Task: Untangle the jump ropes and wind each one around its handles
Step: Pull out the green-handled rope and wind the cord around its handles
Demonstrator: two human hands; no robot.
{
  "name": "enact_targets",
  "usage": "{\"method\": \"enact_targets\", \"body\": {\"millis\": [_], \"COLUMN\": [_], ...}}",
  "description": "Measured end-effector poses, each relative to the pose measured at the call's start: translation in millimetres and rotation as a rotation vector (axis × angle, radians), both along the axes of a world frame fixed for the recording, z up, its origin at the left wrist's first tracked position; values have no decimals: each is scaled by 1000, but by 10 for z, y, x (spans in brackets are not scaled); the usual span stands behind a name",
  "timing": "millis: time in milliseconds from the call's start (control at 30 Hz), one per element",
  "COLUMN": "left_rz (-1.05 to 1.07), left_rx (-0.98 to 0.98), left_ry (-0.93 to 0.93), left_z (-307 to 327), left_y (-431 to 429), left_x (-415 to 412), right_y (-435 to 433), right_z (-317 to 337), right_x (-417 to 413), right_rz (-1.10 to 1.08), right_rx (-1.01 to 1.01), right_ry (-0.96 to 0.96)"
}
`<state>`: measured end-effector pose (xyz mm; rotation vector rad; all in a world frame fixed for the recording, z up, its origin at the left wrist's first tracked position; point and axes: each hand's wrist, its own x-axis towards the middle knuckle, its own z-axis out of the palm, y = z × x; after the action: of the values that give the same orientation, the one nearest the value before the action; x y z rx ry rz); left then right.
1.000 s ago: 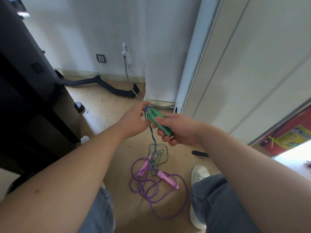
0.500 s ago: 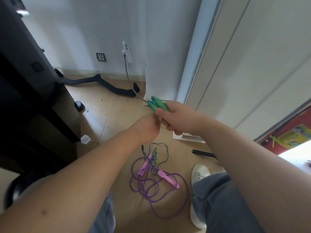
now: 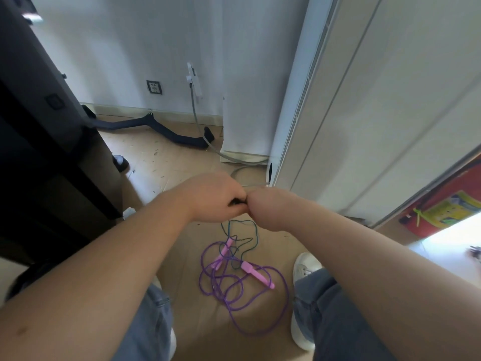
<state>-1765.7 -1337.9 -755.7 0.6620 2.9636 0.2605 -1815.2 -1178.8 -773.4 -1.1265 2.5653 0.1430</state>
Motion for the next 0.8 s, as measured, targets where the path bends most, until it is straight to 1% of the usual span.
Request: {"method": "enact_targets", "body": {"millis": [100, 167, 200, 233, 300, 367, 400, 467, 533, 600, 667, 700, 733, 800], "left_rz": [72, 186, 246, 300, 409, 484, 505, 567, 647, 648, 556, 472, 378, 227], "left_rx": [271, 452, 511, 558, 650, 760, 810, 874, 840, 774, 653, 572, 496, 414], "left_ry": [-37, -16, -21, -50, -183, -314, -315, -191, -54, 0, 31, 40, 41, 46], "left_z": [5, -19, -29, -42, -57, -50, -56, -111, -200, -236, -237, -238, -239, -229], "left_y": [-155, -192, -181, -166, -153, -165, -179, -225, -227, -127, -19, 21, 51, 77], "left_x": [-8, -18, -14, -15, -15, 6, 11, -8, -48, -48, -12, 13, 40, 74], "right_y": [10, 12, 10, 4, -6, -8, -5, -4, -12, -25, -33, -26, -12, 36], "right_z": [55, 103, 116, 131, 152, 184, 205, 235, 250, 233, 205, 185, 158, 94], "right_x": [-4, 32, 57, 88, 126, 151, 159, 159, 135, 88, 17, -34, -92, -195], "right_rz": [67, 148, 179, 202, 221, 183, 143, 39, -78, -195, -327, -386, -436, -493], "right_rx": [-71, -89, -107, -134, -193, -289, -364, -529, -619, -656, -687, -686, -665, -576], "right_ry": [-46, 9, 31, 42, 38, -2, -28, -45, -4, 45, 66, 69, 71, 85]}}
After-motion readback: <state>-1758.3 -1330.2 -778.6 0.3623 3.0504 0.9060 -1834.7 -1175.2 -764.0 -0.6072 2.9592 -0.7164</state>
